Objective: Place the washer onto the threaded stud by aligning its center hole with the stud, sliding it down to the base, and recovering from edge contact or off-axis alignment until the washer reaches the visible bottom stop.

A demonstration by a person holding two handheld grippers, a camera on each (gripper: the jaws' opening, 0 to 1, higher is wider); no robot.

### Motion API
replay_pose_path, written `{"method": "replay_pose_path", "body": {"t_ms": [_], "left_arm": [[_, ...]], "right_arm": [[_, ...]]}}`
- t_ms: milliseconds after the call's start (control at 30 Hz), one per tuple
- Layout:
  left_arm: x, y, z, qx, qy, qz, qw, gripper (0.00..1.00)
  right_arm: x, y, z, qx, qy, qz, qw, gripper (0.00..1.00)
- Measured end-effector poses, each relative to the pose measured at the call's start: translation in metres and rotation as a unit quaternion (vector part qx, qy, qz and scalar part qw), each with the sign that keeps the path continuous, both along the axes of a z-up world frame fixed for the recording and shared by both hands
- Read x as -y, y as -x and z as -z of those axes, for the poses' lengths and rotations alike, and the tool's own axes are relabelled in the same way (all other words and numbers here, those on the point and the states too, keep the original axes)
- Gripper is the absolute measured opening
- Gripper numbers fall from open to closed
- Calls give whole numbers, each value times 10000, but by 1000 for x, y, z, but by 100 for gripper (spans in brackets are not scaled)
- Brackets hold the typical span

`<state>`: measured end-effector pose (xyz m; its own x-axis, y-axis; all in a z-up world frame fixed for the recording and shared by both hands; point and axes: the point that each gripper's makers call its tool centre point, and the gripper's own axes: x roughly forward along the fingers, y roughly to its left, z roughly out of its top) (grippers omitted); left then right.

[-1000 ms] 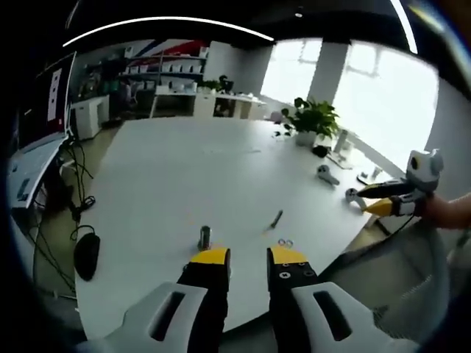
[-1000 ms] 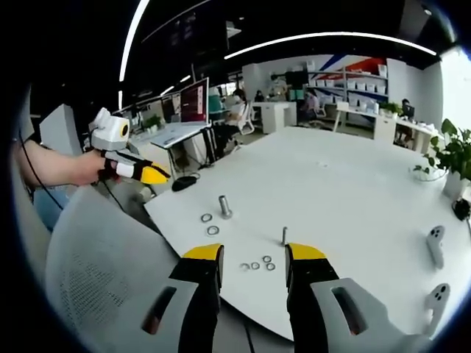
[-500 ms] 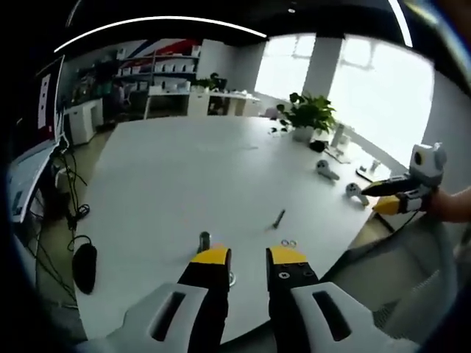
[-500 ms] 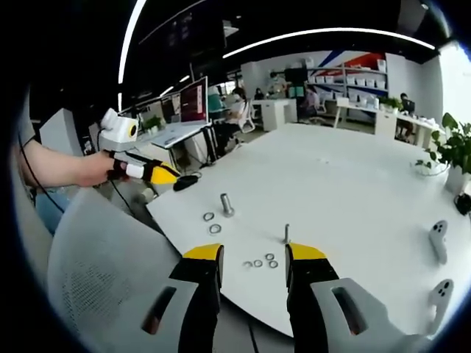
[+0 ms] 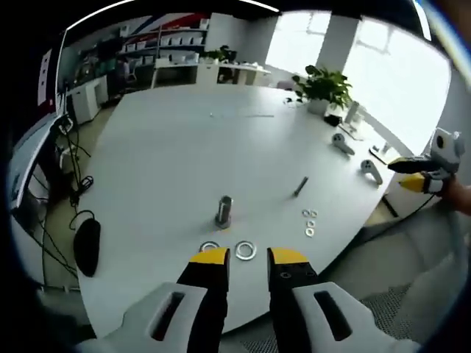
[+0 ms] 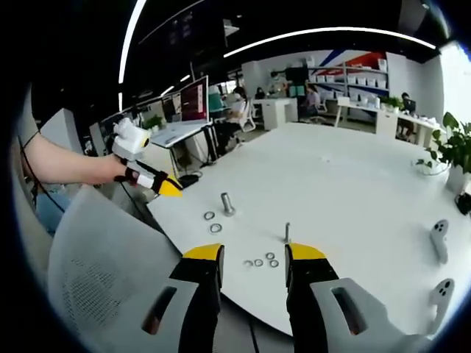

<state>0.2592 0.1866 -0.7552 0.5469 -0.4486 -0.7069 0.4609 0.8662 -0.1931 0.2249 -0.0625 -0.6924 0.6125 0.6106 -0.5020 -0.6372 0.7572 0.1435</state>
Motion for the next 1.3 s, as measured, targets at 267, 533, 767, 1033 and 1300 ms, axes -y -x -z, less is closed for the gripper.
{"method": "replay_pose_path", "body": {"t_ms": [267, 533, 767, 1033, 1300], "left_arm": [[5, -8, 23, -338, -460, 414, 9975, 19], [12, -15, 51, -658, -1062, 877, 9883, 20], [3, -23, 75, -914, -1498, 1030, 9791, 22], [-15, -35, 96, -1298, -1637, 794, 9747, 23], [-17, -40, 107, -1348, -1916, 948, 9675, 24]], "right_arm": [[0, 0, -2, 36, -60, 0, 10000, 35], [-3, 2, -2, 52, -30, -62, 10000, 35], [-3, 2, -2, 63, 11, -74, 10000, 35], [-3, 2, -1, 50, 42, -112, 9999, 35], [0, 0, -1, 21, -12, -46, 10000, 35]]}}
